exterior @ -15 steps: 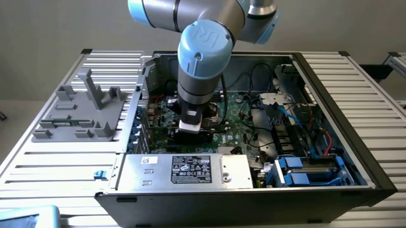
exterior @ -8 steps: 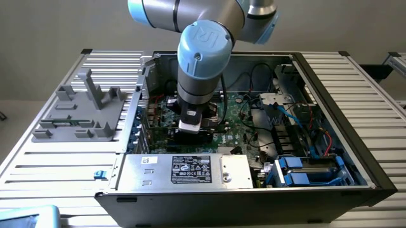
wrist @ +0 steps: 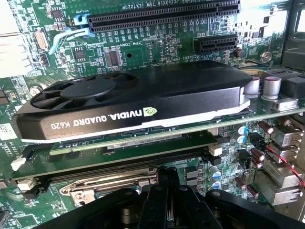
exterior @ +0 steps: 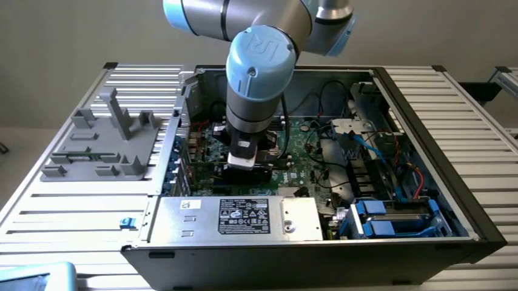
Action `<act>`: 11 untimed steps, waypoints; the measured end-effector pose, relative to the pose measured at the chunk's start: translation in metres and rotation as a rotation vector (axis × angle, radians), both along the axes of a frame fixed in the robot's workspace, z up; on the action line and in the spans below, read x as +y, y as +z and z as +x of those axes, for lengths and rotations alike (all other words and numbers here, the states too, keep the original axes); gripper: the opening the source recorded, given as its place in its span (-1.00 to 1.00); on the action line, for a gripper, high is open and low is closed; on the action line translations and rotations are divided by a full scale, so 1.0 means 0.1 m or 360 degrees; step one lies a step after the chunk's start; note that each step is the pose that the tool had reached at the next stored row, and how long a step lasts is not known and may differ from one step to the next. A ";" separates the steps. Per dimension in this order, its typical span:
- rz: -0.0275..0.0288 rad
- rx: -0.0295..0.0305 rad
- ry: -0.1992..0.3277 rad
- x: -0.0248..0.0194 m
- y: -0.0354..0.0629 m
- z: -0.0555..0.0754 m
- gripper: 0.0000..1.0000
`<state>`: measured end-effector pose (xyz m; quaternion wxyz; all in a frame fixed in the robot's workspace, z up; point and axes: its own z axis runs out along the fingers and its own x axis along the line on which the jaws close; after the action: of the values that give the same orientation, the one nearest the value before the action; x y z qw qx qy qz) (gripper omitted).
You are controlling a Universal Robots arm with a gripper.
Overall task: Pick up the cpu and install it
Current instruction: 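Install the second cpu locking lever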
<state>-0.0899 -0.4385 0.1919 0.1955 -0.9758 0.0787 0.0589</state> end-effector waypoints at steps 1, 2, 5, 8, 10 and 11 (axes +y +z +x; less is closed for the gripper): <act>0.00000 0.00005 -0.0001 0.001 0.000 0.00 -0.76; 0.00000 0.00009 -0.0002 0.002 -0.001 0.00 -0.76; 0.00000 0.00023 -0.0003 0.005 -0.003 0.00 -0.76; -0.00002 0.00051 -0.0004 0.006 -0.003 0.00 -0.76; 0.00001 0.00052 -0.0004 0.006 -0.004 0.00 -0.76; 0.00000 0.00053 -0.0004 0.006 -0.004 0.00 -0.76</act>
<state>-0.0900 -0.4379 0.1915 0.1955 -0.9756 0.0802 0.0603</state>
